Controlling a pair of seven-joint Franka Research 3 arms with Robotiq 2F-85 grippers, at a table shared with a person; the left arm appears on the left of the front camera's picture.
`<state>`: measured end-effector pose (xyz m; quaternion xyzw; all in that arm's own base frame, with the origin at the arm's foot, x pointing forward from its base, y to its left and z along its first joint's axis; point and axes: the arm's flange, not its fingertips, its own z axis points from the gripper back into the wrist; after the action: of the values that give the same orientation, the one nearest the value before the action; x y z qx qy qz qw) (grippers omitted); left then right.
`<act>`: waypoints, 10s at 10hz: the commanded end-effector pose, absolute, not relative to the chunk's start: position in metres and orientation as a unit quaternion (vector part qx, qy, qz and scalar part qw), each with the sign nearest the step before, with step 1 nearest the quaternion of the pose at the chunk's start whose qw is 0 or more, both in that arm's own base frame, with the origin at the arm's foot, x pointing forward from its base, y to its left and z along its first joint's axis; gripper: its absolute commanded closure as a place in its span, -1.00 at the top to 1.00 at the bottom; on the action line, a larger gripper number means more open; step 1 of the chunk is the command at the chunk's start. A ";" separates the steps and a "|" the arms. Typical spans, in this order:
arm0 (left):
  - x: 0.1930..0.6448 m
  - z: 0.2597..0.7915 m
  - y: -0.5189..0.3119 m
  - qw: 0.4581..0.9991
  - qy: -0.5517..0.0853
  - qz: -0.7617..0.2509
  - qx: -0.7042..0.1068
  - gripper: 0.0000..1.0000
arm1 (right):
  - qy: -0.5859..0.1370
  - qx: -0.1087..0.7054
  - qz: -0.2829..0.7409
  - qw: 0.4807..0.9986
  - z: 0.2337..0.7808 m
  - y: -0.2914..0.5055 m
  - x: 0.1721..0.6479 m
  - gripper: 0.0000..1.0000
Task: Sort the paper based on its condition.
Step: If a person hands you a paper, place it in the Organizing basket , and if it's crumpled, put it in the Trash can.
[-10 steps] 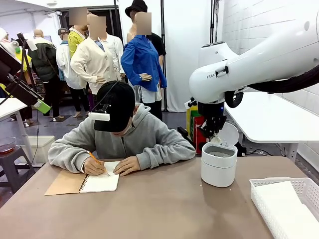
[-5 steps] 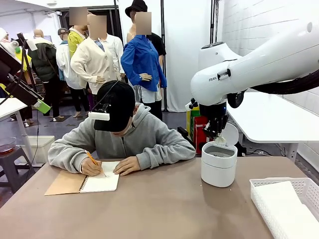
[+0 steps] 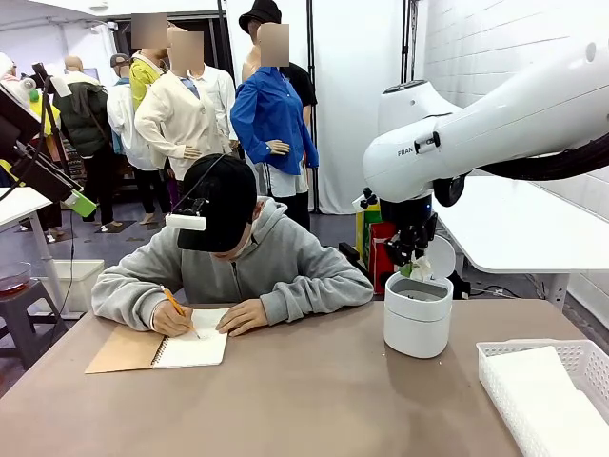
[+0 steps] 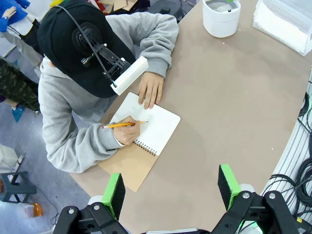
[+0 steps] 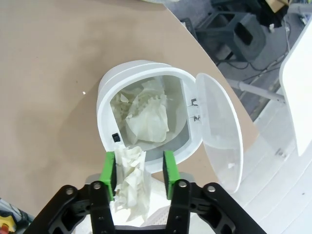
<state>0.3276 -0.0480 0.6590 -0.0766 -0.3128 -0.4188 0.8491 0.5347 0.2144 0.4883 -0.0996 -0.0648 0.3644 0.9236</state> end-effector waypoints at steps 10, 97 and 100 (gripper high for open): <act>0.327 0.659 -0.048 0.849 -0.313 -0.419 -0.076 1.00 | -0.172 -0.075 0.339 0.922 0.518 0.199 0.546 1.00; 0.327 0.659 -0.048 0.849 -0.313 -0.419 -0.076 1.00 | -0.203 0.185 0.443 0.854 0.627 0.331 0.431 1.00; 0.327 0.659 -0.048 0.849 -0.313 -0.419 -0.076 1.00 | -0.228 0.197 0.449 0.841 0.654 0.339 0.426 1.00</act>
<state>0.3278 -0.0483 0.6590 -0.0767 -0.3126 -0.4190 0.8490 0.4239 0.3366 0.6493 0.1983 -0.2287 0.4517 0.8392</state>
